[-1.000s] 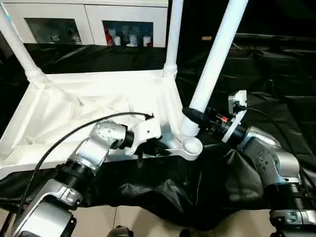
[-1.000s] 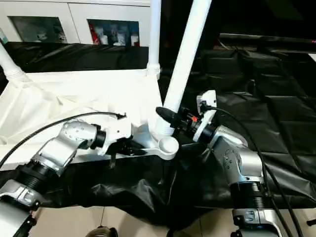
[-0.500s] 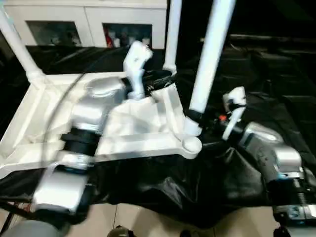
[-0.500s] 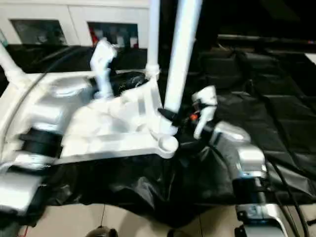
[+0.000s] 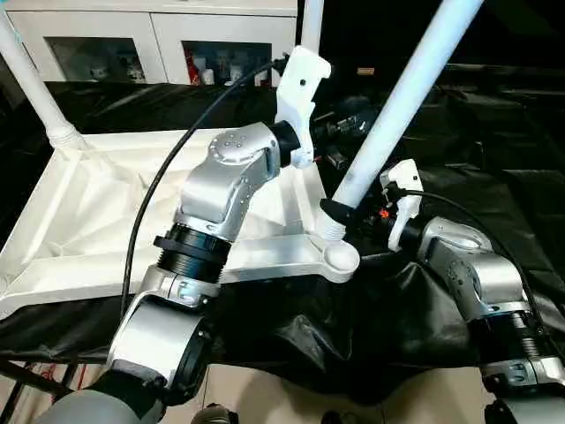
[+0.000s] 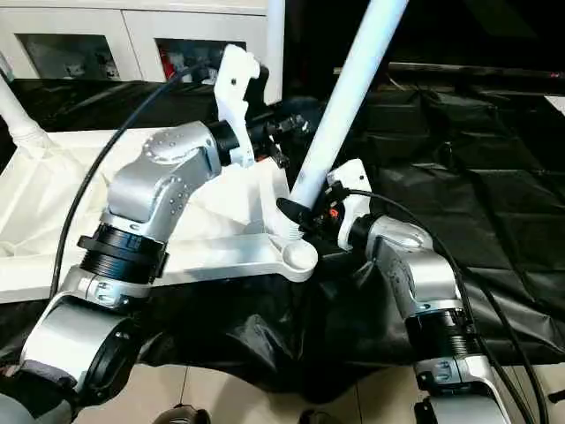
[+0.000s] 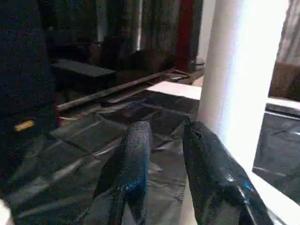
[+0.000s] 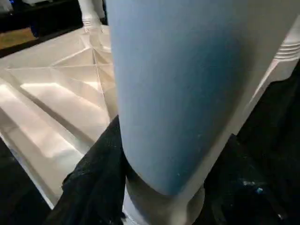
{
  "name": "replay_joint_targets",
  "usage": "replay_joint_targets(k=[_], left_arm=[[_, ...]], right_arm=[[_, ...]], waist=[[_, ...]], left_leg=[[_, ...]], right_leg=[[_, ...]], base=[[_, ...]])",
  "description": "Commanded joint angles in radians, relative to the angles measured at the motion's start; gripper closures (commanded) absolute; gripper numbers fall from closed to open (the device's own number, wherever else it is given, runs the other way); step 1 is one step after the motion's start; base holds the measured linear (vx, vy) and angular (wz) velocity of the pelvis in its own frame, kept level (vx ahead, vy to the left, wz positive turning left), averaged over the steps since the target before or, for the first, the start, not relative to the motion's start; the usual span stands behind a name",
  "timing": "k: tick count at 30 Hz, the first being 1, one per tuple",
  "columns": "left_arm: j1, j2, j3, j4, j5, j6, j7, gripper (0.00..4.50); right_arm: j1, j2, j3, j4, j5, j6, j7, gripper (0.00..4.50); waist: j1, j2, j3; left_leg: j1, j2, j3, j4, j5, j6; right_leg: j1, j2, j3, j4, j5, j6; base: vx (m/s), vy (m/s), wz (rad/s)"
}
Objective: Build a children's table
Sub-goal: Insert table leg to table base
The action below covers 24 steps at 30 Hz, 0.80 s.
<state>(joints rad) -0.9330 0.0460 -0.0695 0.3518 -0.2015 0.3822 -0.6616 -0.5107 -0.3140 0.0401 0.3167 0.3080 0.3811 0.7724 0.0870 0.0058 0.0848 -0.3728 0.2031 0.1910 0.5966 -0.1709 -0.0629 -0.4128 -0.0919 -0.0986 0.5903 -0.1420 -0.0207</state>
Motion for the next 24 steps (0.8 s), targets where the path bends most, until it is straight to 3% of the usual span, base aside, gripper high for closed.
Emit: replay_joint_targets(k=[1, 3, 6, 8, 9, 11, 12, 16, 19, 20, 22, 24], left_arm=[[0.002, 0.050, -0.019, 0.043, 0.066, -0.055, 0.020, 3.15], [0.013, 0.082, -0.037, 0.059, 0.096, -0.086, 0.017, 3.15], [0.050, 0.153, -0.080, 0.074, 0.143, -0.124, -0.033, 3.15], [0.099, 0.224, -0.142, 0.060, 0.168, -0.161, -0.148, 3.15], [0.120, 0.248, -0.163, 0.050, 0.170, -0.177, -0.198, 3.15], [0.184, 0.297, -0.207, 0.005, 0.124, -0.163, -0.358, 3.15], [0.205, 0.306, -0.218, -0.007, 0.103, -0.159, -0.408, 2.89], [0.245, 0.306, -0.248, 0.007, 0.084, -0.171, -0.475, 2.73], [0.258, 0.313, -0.278, 0.033, 0.099, -0.194, -0.504, 2.73], [0.263, 0.318, -0.297, 0.066, 0.111, -0.210, -0.534, 2.73], [0.263, 0.318, -0.300, 0.080, 0.115, -0.215, -0.542, 2.71], [0.248, 0.316, -0.320, 0.158, 0.165, -0.265, -0.543, 2.71]], right_arm=[[-0.017, -0.005, -0.003, 0.000, -0.002, -0.003, 0.007, 2.62], [-0.019, -0.006, -0.008, -0.002, 0.006, 0.005, 0.012, 2.62], [-0.021, -0.018, -0.015, -0.010, 0.025, 0.028, 0.031, 2.62], [-0.022, -0.035, -0.019, -0.023, 0.041, 0.050, 0.059, 2.62], [-0.024, -0.040, -0.021, -0.025, 0.044, 0.057, 0.066, 2.62], [-0.027, -0.055, -0.027, -0.022, 0.046, 0.063, 0.076, 2.62], [-0.028, -0.059, -0.027, -0.021, 0.045, 0.064, 0.078, 2.62], [-0.024, -0.060, -0.024, -0.032, 0.045, 0.072, 0.081, 2.62], [-0.019, -0.060, -0.019, -0.047, 0.048, 0.081, 0.085, 2.62], [-0.015, -0.061, -0.016, -0.057, 0.053, 0.089, 0.086, 2.62], [-0.014, -0.062, -0.015, -0.059, 0.055, 0.091, 0.085, 2.62], [-0.005, -0.062, -0.010, -0.073, 0.056, 0.099, 0.087, 2.62]], waist=[[0.001, -0.017, -0.096], [-0.001, -0.018, -0.097], [-0.001, -0.016, -0.098], [0.001, -0.018, -0.099], [0.001, -0.014, -0.100], [0.002, -0.013, -0.100], [0.001, -0.016, -0.099], [0.006, -0.012, -0.098], [0.004, -0.013, -0.097], [0.004, -0.006, -0.095], [0.000, -0.012, -0.093], [-0.001, -0.006, -0.094]], left_leg=[[0.007, 0.019, -0.009, -0.055, -0.143, 0.073], [0.007, 0.017, -0.010, -0.055, -0.153, 0.064], [0.009, 0.019, -0.010, -0.056, -0.151, 0.057], [0.008, 0.022, -0.012, -0.058, -0.145, 0.060], [0.010, 0.024, -0.011, -0.058, -0.139, 0.056], [0.010, 0.026, -0.011, -0.059, -0.131, 0.052], [0.011, 0.026, -0.008, -0.059, -0.130, 0.048], [0.009, 0.027, -0.006, -0.058, -0.132, 0.048], [0.010, 0.025, -0.006, -0.059, -0.157, 0.039], [0.010, 0.025, -0.008, -0.059, -0.167, 0.034], [0.009, 0.021, -0.007, -0.060, -0.182, 0.030], [0.010, 0.021, -0.009, -0.061, -0.188, 0.022]], right_leg=[[0.066, -0.050, 0.043, -0.069, -0.297, -0.176], [0.065, -0.049, 0.044, -0.069, -0.320, -0.147], [0.062, -0.049, 0.046, -0.066, -0.308, -0.151], [0.062, -0.051, 0.047, -0.063, -0.299, -0.155], [0.060, -0.052, 0.049, -0.058, -0.282, -0.163], [0.060, -0.055, 0.051, -0.053, -0.264, -0.177], [0.057, -0.054, 0.052, -0.052, -0.256, -0.186], [0.056, -0.055, 0.053, -0.046, -0.219, -0.215], [0.058, -0.055, 0.053, -0.052, -0.261, -0.196], [0.057, -0.056, 0.053, -0.055, -0.279, -0.189], [0.058, -0.054, 0.053, -0.061, -0.313, -0.169], [0.057, -0.053, 0.052, -0.064, -0.328, -0.155]], base=[[0.000, 0.000, 0.00], [0.000, 0.000, 0.00], [0.000, 0.000, 0.00], [0.000, 0.000, 0.00], [0.000, 0.000, 0.00], [0.000, 0.000, 0.00], [0.000, 0.000, 0.00], [0.000, 0.000, 0.00], [0.000, 0.000, 0.00], [0.000, 0.000, 0.00], [0.000, 0.000, 0.00], [0.000, 0.000, 0.00]])
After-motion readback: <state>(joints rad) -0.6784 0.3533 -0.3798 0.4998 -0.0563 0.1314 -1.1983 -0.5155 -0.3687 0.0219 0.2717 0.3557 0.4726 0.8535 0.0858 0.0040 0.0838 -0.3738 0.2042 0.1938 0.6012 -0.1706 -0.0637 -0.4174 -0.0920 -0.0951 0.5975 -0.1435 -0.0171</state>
